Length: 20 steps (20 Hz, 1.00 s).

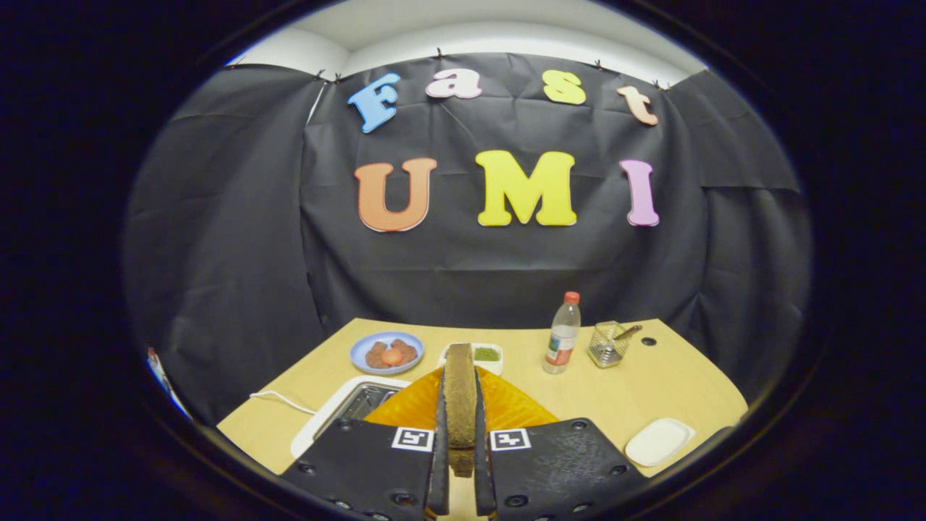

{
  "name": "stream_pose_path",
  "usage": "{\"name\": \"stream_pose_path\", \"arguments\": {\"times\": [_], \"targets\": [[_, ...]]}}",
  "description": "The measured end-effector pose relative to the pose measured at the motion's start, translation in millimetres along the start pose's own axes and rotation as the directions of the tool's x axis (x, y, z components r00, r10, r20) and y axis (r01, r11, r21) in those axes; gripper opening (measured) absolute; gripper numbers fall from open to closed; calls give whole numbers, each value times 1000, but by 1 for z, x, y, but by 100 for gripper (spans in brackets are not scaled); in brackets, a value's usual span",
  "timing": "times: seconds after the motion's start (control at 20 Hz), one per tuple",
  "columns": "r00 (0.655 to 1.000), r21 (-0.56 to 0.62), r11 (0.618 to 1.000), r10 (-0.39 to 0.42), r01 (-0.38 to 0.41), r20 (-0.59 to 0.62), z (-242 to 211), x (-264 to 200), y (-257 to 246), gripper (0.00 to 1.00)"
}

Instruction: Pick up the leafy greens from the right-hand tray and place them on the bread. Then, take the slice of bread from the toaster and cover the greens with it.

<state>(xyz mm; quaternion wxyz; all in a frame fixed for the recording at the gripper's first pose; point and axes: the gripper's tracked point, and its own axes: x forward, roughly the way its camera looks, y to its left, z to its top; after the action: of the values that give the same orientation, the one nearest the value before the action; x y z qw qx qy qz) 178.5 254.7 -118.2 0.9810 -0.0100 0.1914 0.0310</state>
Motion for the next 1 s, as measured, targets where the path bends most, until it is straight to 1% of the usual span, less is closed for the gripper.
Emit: {"name": "stream_pose_path", "arguments": {"times": [0.2,0.35,0.5,0.7,0.85,0.95,1.0], "targets": [[998,30,999,-36,38,-58,-41,23,-27,14],[997,81,996,-37,43,-72,-69,35,-42,14],[997,177,982,-52,62,-62,-91,41,-66,14],[995,306,948,-63,84,-79,-118,47,-93,14],[993,280,955,-78,101,-93,-133,52,-107,14],[989,243,961,-112,131,-92,-139,52,-120,14],[990,234,964,-110,129,-92,-141,52,-123,14]]}}
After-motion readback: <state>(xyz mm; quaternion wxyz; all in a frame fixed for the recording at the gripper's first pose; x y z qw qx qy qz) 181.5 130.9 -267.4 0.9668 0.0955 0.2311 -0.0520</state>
